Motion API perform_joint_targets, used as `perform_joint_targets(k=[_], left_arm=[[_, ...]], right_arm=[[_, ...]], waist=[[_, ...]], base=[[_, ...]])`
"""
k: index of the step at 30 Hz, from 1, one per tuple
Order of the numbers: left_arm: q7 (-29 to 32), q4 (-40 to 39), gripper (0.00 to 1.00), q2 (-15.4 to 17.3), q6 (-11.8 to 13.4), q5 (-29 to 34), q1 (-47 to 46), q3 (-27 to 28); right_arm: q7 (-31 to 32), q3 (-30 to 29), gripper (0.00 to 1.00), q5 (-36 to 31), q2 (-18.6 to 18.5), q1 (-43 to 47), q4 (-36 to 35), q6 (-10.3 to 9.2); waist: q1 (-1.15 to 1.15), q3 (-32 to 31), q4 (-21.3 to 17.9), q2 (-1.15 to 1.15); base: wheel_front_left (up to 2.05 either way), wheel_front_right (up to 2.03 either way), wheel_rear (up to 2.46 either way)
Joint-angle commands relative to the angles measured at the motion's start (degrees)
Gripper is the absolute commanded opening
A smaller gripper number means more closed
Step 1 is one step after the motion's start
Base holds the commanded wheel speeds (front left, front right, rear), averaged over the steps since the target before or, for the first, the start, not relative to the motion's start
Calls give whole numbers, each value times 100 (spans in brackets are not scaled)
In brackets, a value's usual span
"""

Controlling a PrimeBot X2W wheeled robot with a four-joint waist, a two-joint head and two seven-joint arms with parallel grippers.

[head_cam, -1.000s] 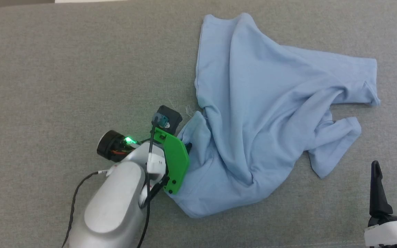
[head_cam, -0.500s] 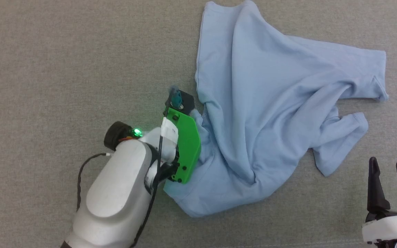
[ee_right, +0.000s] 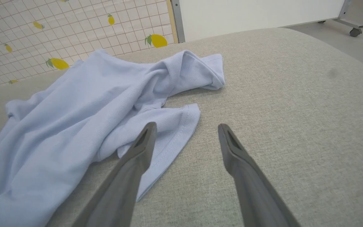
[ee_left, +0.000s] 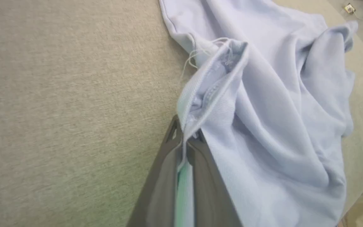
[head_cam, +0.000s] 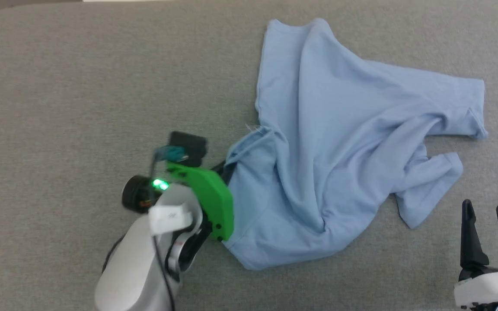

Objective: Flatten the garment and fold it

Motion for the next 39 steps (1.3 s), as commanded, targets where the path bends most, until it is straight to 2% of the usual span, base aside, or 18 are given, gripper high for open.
perform_joint_targets(k=[1, 9, 16, 22, 26, 27, 32, 39], left_arm=[[-214, -146, 0, -32, 90, -80, 255, 109], [-1309, -1153, 0, -129, 928, -443, 1810, 1032], [-1929, -1623, 0, -115, 1430, -621, 2875, 1818], [-1996, -1783, 0, -88, 1422, -605, 2979, 1796], [-2012, -1821, 0, -131, 1393, -593, 2792, 1625], [-2008, -1810, 0, -149, 1384, -577, 2679, 1527], [-2022, -1794, 0, -163, 1387, -526, 2505, 1420], [-1993, -1772, 0, -177, 1377, -480, 2303, 1269]], right_arm=[[32, 7, 100, -48, 8, 76, -41, -6], [168, 31, 100, -66, 8, 218, -196, -6], [239, -53, 100, -74, 8, 317, -276, -6], [410, -5, 100, -137, 8, 323, -331, -6], [1062, 64, 100, -264, 8, 198, -419, -6], [1746, 35, 100, -296, -174, 3, -449, -6], [3082, 153, 100, 104, -706, -388, -226, -6], [3805, 409, 100, 493, -1408, -993, 89, -6]], waist=[[0, -157, 124, 0], [0, -367, 236, 0], [0, -402, 295, 0], [0, -380, 365, 0], [0, -264, 357, 0], [0, -141, 329, 0], [0, 69, 325, 0], [0, 304, 430, 0]], base=[[0, 0, 0], [0, 0, 0], [0, 0, 0], [0, 0, 0], [0, 0, 0], [0, 0, 0], [0, 0, 0], [0, 0, 0]])
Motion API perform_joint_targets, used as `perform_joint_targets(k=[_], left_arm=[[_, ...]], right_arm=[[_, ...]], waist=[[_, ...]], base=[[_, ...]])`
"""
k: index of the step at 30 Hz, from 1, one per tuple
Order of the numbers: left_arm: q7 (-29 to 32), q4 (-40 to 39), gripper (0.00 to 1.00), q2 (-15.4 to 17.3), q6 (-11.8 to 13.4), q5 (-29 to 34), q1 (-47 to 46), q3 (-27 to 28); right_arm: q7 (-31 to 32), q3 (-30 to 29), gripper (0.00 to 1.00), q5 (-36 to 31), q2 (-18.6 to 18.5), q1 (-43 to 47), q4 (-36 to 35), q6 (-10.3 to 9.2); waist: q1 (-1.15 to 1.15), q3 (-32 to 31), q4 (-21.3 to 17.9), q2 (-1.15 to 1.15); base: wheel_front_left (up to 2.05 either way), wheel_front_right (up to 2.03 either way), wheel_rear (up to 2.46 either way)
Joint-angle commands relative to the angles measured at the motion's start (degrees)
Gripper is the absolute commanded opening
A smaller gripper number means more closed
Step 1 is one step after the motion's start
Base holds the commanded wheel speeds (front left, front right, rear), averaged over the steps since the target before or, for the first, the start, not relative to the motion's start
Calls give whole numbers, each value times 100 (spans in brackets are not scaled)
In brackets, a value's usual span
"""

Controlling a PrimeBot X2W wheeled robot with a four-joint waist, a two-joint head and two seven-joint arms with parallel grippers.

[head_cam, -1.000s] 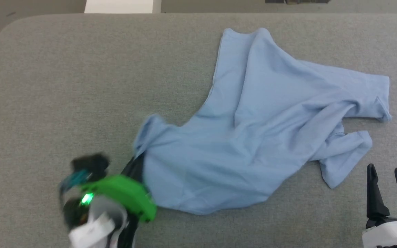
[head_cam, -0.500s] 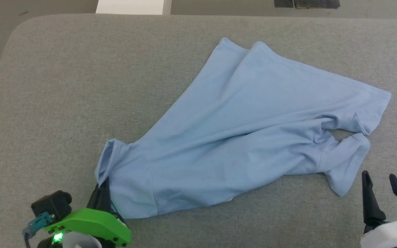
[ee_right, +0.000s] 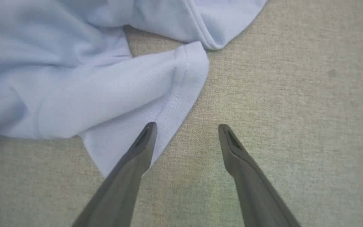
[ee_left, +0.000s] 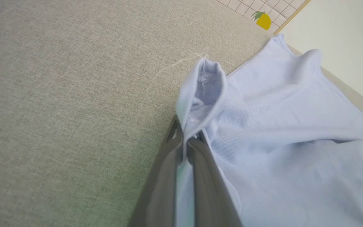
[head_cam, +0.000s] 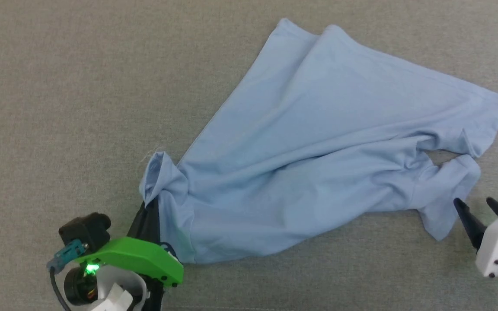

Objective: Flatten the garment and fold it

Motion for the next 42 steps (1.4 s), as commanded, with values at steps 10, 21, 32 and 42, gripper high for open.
perform_joint_targets(k=[10, 21, 32, 42], left_arm=[[76, 22, 0, -32, -23, 132, -247, -183], [105, -3, 0, -32, 22, 61, -223, -201], [-443, 152, 0, -123, -107, -379, -202, -207], [67, 502, 0, -19, -244, -645, -1728, -205]], right_arm=[[421, 398, 100, 423, -451, -710, 806, -8], [1132, 877, 0, 1255, -989, -574, 429, -8], [-251, 226, 0, 964, -148, -342, 3, -8], [-516, 379, 0, 593, 332, -1674, -395, -8]], waist=[[0, 238, 282, 0], [0, 129, 288, 0], [0, -654, 11, 0], [0, -1503, -349, 0]], base=[[0, 0, 0], [0, 0, 0], [0, 0, 0], [0, 0, 0]])
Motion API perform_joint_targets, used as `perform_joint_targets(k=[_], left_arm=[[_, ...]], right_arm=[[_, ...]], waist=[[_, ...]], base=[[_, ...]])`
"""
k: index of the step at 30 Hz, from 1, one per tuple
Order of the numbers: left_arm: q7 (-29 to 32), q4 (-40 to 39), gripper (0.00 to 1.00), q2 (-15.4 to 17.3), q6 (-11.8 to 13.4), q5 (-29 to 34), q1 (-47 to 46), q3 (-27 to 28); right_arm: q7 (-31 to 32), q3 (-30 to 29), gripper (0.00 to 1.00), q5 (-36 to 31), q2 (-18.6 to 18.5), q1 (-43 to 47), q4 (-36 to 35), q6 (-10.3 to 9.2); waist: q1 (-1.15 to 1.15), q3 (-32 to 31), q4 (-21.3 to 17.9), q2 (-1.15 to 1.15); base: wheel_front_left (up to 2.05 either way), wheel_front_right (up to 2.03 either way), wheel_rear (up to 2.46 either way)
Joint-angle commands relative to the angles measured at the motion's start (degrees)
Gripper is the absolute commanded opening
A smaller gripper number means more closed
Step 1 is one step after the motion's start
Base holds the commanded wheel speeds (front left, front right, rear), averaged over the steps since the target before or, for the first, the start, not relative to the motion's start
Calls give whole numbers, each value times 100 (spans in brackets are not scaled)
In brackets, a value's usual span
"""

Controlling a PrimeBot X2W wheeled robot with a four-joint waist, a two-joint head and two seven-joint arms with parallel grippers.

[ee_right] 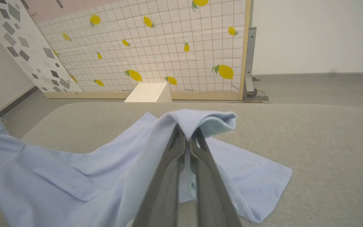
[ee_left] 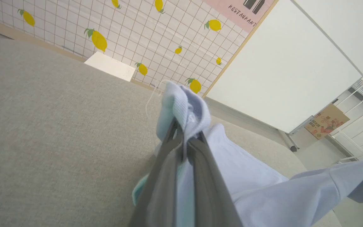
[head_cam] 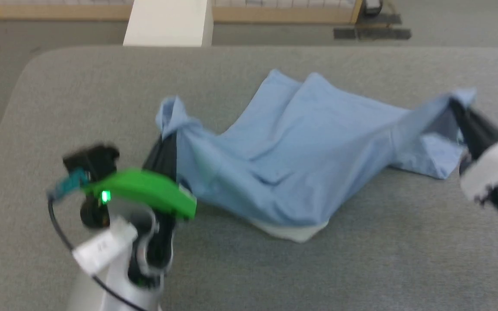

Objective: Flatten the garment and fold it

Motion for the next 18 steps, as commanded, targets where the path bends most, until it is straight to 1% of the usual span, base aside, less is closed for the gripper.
perform_joint_targets(k=[1, 5, 7, 9, 11, 12, 15, 18], left_arm=[[103, 72, 0, 70, -32, -34, -411, 19], [475, 352, 0, 111, -21, -56, -1333, -14], [666, 534, 0, 173, -48, 3, -1801, -79], [817, 755, 0, 163, -40, -36, -2205, -77], [954, 1117, 0, 191, -27, -33, -2683, -55], [1031, 1420, 0, 199, -13, -50, -3004, -20], [1135, 2084, 0, 255, 69, 28, -3653, 18], [1202, 2700, 0, 308, 229, 109, -4243, 85]], right_arm=[[-4, 94, 0, -108, -11, -354, -17, -5], [109, 416, 0, -226, -2, -1270, 206, -5], [120, 503, 0, -312, 11, -1753, 421, -5], [112, 557, 0, -419, 9, -2185, 698, -5], [90, 634, 0, -587, -3, -2662, 1098, -5], [88, 696, 0, -701, 5, -2968, 1402, -5], [26, 753, 0, -922, 90, -3594, 2026, -5], [-84, 733, 0, -1139, 253, -4174, 2680, -5]], waist=[[0, -430, -265, 0], [0, -599, -364, 0], [0, -659, -391, 0], [0, -724, -400, 0], [0, -795, -407, 0], [0, -837, -418, 0], [0, -875, -451, 0], [0, -888, -505, 0]], base=[[0, 0, 0], [0, 0, 0], [0, 0, 0], [0, 0, 0], [0, 0, 0], [0, 0, 0], [0, 0, 0], [0, 0, 0]])
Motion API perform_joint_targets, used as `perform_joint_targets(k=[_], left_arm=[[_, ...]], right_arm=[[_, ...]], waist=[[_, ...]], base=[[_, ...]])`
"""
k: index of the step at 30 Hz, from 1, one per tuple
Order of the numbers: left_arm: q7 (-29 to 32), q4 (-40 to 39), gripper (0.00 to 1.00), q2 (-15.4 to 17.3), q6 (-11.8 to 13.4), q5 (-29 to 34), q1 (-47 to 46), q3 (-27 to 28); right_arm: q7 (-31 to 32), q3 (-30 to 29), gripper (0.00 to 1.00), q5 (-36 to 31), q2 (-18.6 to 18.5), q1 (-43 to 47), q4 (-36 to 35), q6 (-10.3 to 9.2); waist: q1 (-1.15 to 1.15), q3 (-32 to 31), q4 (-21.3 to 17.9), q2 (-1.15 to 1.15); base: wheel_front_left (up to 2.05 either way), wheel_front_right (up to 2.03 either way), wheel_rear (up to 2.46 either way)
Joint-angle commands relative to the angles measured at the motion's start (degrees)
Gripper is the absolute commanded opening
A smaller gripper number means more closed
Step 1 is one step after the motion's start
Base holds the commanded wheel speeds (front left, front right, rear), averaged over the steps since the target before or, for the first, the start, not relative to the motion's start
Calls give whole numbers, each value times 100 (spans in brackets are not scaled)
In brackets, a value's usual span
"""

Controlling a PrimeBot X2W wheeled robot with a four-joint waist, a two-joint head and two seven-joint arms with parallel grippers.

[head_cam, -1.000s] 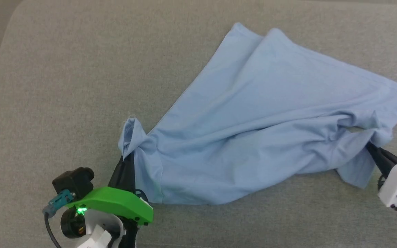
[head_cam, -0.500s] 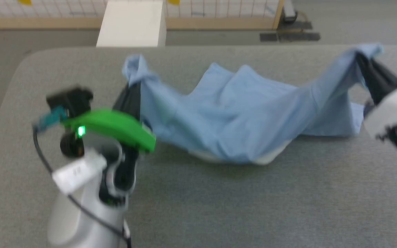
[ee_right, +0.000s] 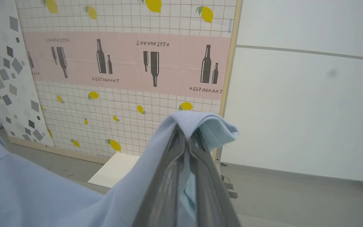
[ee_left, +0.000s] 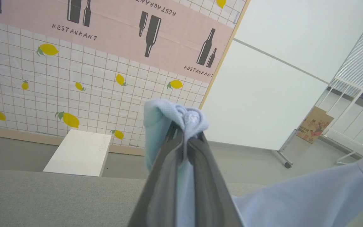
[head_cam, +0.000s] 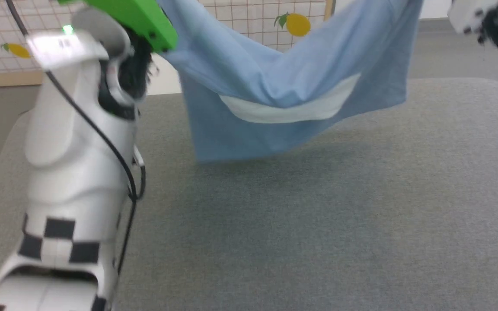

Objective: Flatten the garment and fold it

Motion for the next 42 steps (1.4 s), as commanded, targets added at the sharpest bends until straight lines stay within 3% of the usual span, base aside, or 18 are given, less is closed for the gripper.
perform_joint_targets(k=[1, 6, 12, 20, 21, 28, 33, 42], left_arm=[[31, 199, 0, 40, 88, 7, -264, 68], [252, 861, 0, 69, 347, -51, -926, 220], [359, 1132, 0, 66, 624, -4, -1433, 252], [-437, 923, 0, -124, 671, 108, -2180, 242], [-857, 825, 0, -209, 619, 155, -2521, 182], [-2123, 677, 0, -333, 267, 132, -3013, 38], [-2892, 1032, 0, -373, -82, -119, -3216, -110], [-3308, 1682, 0, -381, -633, -474, -2982, -202]], right_arm=[[-87, 7, 0, -134, 67, -238, 227, -5], [-195, -39, 0, -452, 271, -891, 1135, -5], [-277, -23, 0, -659, 321, -1435, 1765, -5], [-740, -23, 0, -877, 85, -2126, 2018, -5], [-1050, -56, 0, -991, -66, -2423, 2021, -5], [-1963, 26, 0, -1466, -514, -2986, 2027, -5], [-2561, -9, 0, -1721, -774, -3094, 2217, -5], [-3162, 43, 0, -1781, -963, -2671, 2751, -5]], waist=[[0, -11, -57, 0], [0, 50, -159, 0], [0, 414, -217, 0], [0, 1472, -205, 0], [0, 1981, -140, 0], [0, 2888, 149, 0], [0, 3336, 419, 0], [0, 3675, 523, 0]], base=[[0, 0, 0], [0, 0, 0], [0, 0, 0], [0, 0, 0], [0, 0, 0], [0, 0, 0], [0, 0, 0], [0, 0, 0]])
